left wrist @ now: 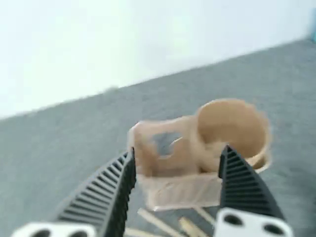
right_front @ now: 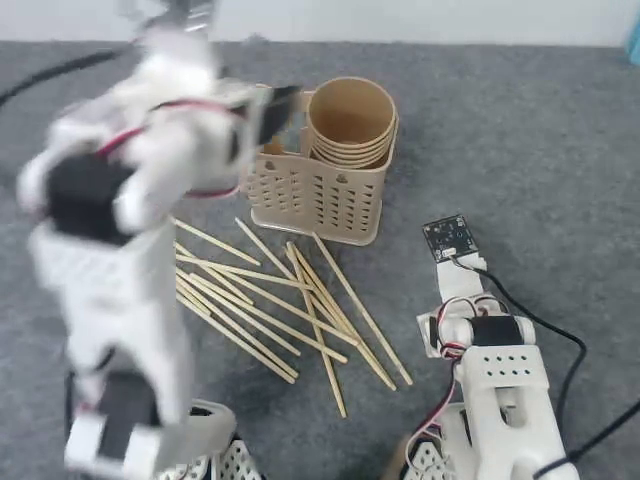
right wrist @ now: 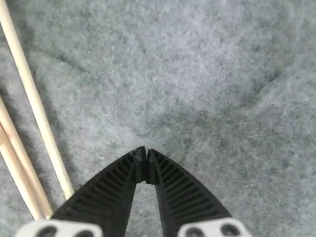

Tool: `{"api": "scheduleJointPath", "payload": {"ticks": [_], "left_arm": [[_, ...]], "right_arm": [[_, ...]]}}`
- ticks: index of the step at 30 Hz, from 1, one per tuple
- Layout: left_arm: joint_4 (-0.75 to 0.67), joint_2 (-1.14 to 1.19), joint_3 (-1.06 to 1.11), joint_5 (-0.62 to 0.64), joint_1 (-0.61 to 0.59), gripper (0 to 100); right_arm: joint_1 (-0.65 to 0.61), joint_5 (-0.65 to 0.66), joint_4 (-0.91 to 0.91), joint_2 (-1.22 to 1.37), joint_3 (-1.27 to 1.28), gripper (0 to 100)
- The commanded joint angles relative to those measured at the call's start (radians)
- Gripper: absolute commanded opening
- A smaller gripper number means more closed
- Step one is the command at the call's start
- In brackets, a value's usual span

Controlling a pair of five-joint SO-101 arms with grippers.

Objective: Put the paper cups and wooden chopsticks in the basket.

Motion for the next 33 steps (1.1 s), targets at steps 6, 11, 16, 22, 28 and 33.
{"api": "scheduleJointPath", "payload": {"ticks": [6,11,16,22,28,33], "left_arm": [[-0.109,-0.548,0.720,0.003,-0.390,26],[-0.374,-0.694,1.230,0.003,-0.577,26],[-0.683,-0.707,1.656,0.003,-0.677,26],[-0.930,-0.707,1.949,0.003,-0.694,26],[-0.968,-0.706,1.963,0.003,-0.700,26],[-0.970,-0.704,1.948,0.005,-0.738,26]], "right_arm": [[-0.013,0.009,-0.005,-0.002,-0.003,0.9],[-0.056,0.003,0.015,-0.002,-0.008,1.2],[-0.199,0.005,0.015,-0.002,-0.011,1.3],[-0.328,0.012,0.068,0.007,-0.123,4.1],[-0.406,-0.034,0.051,0.010,-0.278,13.9],[-0.484,-0.049,-0.162,0.105,-0.276,12.5]]}}
